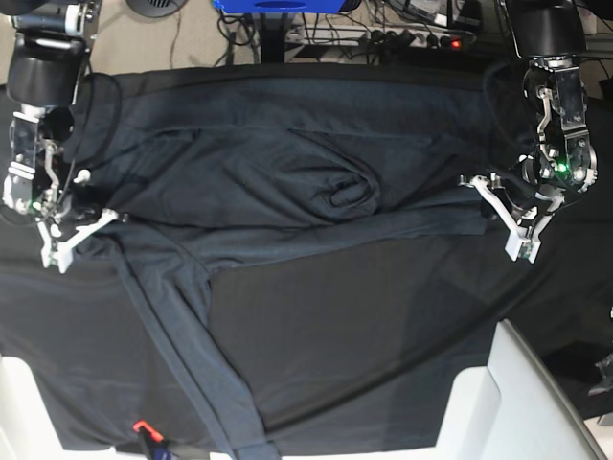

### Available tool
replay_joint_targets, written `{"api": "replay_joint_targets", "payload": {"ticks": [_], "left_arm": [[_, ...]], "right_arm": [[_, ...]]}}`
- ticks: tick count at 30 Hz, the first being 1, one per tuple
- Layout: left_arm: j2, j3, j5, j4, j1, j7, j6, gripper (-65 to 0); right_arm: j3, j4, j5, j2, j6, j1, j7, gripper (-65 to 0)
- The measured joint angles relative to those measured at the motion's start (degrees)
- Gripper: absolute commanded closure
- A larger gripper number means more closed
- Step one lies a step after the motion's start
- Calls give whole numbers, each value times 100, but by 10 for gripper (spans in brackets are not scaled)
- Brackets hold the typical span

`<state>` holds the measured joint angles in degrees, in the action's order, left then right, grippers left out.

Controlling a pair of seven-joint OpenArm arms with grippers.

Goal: Fold the T-shirt properly

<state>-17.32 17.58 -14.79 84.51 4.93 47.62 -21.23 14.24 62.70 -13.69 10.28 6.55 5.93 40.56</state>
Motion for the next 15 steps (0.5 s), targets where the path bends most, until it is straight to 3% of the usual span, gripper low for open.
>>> {"api": "replay_joint_targets", "payload": {"ticks": [6, 15], "left_arm": [[0, -2, 0, 0, -2, 0, 0, 0], [-2, 0, 0, 0, -4, 0, 0, 0]], "right_arm": [[2, -15, 155, 240, -151, -17, 11, 0], [2, -13, 92, 315, -138, -28, 13, 0]]}}
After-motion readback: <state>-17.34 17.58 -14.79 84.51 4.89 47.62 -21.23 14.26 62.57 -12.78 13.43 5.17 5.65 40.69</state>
